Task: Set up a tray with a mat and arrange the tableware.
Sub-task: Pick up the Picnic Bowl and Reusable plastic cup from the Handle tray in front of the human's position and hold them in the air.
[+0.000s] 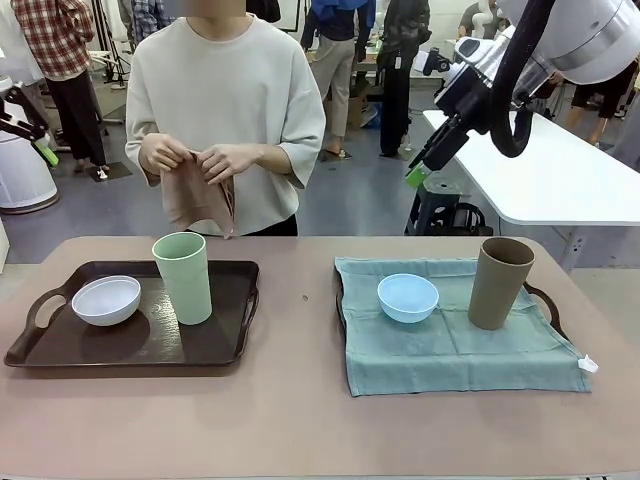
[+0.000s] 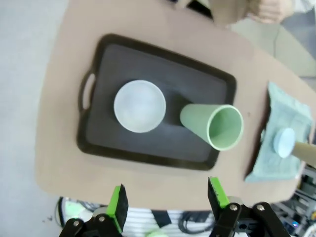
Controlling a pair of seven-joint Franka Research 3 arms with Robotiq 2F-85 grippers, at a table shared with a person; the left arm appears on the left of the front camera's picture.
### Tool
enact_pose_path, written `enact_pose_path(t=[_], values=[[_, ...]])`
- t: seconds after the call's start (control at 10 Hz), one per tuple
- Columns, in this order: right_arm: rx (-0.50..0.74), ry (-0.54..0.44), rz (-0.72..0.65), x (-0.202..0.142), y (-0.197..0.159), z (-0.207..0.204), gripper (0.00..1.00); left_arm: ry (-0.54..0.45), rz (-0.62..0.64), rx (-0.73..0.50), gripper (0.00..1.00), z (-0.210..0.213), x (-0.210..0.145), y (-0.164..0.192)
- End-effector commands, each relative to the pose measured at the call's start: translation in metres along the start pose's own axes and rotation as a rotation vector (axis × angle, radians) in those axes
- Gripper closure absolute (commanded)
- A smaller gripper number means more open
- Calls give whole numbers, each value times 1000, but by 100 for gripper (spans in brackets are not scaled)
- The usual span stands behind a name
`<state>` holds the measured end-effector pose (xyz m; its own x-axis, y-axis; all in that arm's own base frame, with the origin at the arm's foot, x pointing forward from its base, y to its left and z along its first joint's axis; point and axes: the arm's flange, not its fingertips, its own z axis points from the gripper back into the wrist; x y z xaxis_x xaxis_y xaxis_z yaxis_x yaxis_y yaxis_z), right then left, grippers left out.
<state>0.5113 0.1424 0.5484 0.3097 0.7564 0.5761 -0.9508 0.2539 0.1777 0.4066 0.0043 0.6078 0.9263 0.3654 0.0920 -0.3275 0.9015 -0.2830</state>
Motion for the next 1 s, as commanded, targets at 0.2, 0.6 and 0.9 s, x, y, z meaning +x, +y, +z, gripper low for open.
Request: enact_pose_path(t=[0.2, 0.6, 0.9], values=[[-17, 24, 0, 6, 5, 0, 0, 0, 0, 0, 14, 0, 0, 0], [-33, -40, 150, -13, 10, 0, 0, -3, -2, -17, 14, -3, 3, 0], [-59, 84, 403, 54, -22, -73, 0, -123, -50, 248, 14, -27, 28, -32]])
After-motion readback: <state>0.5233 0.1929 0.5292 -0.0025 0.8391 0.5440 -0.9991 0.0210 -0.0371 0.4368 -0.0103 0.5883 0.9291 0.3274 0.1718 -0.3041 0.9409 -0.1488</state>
